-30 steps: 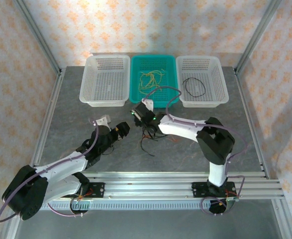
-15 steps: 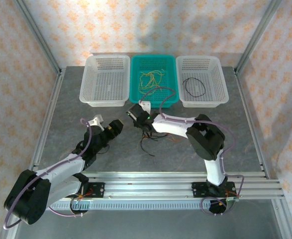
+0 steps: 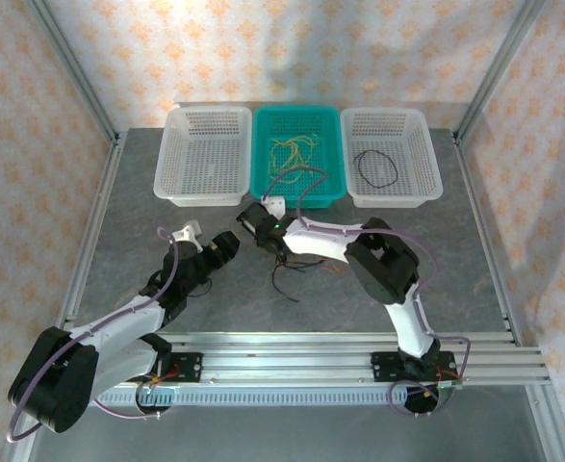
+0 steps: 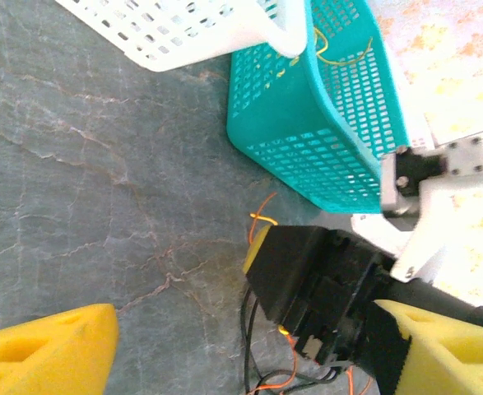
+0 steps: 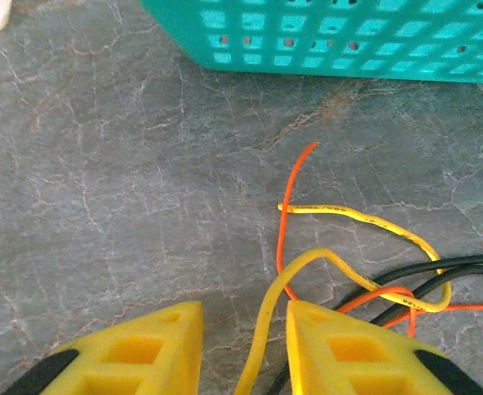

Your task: Untangle the cables

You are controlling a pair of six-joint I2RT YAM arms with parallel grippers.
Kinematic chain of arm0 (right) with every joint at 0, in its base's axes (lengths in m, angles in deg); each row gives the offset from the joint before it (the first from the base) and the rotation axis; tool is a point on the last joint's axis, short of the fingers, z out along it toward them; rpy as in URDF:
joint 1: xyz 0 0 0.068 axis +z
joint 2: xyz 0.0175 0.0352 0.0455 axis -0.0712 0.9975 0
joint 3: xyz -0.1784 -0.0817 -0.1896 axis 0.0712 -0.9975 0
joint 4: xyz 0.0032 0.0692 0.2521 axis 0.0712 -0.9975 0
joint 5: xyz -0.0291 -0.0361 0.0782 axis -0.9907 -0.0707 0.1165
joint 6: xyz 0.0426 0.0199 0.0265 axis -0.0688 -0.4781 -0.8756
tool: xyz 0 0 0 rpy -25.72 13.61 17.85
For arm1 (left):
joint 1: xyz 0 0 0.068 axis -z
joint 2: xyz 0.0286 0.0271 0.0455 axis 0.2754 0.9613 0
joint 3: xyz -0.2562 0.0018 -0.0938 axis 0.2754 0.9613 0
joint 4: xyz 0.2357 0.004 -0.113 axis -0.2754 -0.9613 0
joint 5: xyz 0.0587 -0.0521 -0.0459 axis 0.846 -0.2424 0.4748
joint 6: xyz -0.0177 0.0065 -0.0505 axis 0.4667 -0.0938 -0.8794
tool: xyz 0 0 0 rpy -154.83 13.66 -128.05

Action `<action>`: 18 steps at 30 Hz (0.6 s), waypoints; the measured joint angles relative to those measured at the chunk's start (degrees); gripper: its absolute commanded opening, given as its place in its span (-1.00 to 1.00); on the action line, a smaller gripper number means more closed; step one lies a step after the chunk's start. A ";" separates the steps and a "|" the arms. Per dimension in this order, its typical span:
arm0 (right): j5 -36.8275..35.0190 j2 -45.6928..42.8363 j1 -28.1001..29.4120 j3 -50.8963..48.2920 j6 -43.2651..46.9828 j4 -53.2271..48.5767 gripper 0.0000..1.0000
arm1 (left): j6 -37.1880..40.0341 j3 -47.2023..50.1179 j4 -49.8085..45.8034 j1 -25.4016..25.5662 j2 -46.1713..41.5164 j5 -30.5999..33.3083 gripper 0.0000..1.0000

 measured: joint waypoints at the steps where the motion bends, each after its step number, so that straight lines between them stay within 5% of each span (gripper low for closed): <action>1: -0.04 0.28 0.00 0.24 0.24 -0.48 -0.49 | 0.07 -0.17 -0.04 0.00 0.02 0.00 0.60; 18: 0.44 -1.81 0.00 -1.22 0.28 -1.38 -1.00 | 4.09 -4.55 -2.51 1.88 4.85 1.46 0.62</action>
